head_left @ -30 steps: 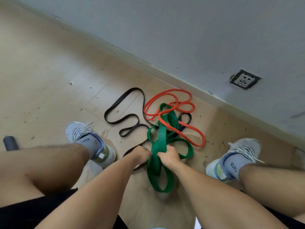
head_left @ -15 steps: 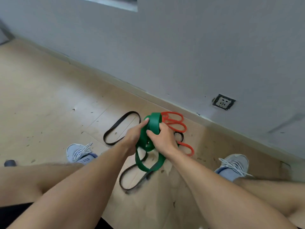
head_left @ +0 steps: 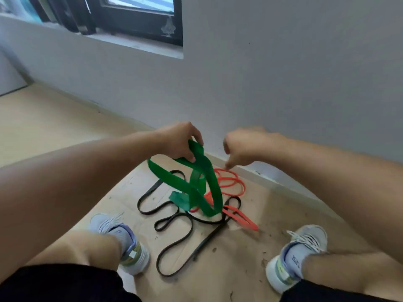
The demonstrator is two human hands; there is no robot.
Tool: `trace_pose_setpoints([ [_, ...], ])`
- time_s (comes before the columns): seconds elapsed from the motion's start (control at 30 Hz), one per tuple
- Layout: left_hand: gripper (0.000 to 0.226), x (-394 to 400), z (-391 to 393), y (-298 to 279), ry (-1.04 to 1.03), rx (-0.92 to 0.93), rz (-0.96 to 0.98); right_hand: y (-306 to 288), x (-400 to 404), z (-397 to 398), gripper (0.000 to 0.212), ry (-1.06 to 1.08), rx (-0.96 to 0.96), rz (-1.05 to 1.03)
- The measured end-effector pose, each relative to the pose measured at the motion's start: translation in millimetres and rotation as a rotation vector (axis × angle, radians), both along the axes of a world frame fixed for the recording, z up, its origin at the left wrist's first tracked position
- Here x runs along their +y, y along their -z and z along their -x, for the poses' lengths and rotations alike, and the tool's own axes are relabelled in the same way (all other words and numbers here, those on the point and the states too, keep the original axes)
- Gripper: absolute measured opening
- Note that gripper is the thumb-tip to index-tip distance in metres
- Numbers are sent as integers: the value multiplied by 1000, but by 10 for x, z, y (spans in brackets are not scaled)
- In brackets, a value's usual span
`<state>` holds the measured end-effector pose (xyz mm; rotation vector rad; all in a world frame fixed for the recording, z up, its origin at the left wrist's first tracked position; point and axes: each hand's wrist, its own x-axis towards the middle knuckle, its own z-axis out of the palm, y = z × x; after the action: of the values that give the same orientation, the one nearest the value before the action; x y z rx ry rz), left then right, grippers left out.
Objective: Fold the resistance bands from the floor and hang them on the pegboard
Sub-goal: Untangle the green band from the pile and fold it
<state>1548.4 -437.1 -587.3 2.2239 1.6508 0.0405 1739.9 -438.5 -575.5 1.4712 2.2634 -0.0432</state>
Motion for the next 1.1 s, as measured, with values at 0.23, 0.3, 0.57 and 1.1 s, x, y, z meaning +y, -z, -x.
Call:
trace_pose_setpoints([
  [0.23, 36, -193, -110, -81, 176, -132, -192, 218, 67, -259, 103, -26, 485, 200],
  [0.3, 34, -234, -45, 8, 144, -255, -213, 450, 5, -308, 89, 16, 689, 288],
  [0.57, 35, -110, 169, 226, 46, -310, -153, 571, -62, -243, 34, 64, 942, 255],
  [1.1, 31, -103, 20, 140, -125, -557, -233, 401, -45, -239, 17, 231, 1065, -37],
])
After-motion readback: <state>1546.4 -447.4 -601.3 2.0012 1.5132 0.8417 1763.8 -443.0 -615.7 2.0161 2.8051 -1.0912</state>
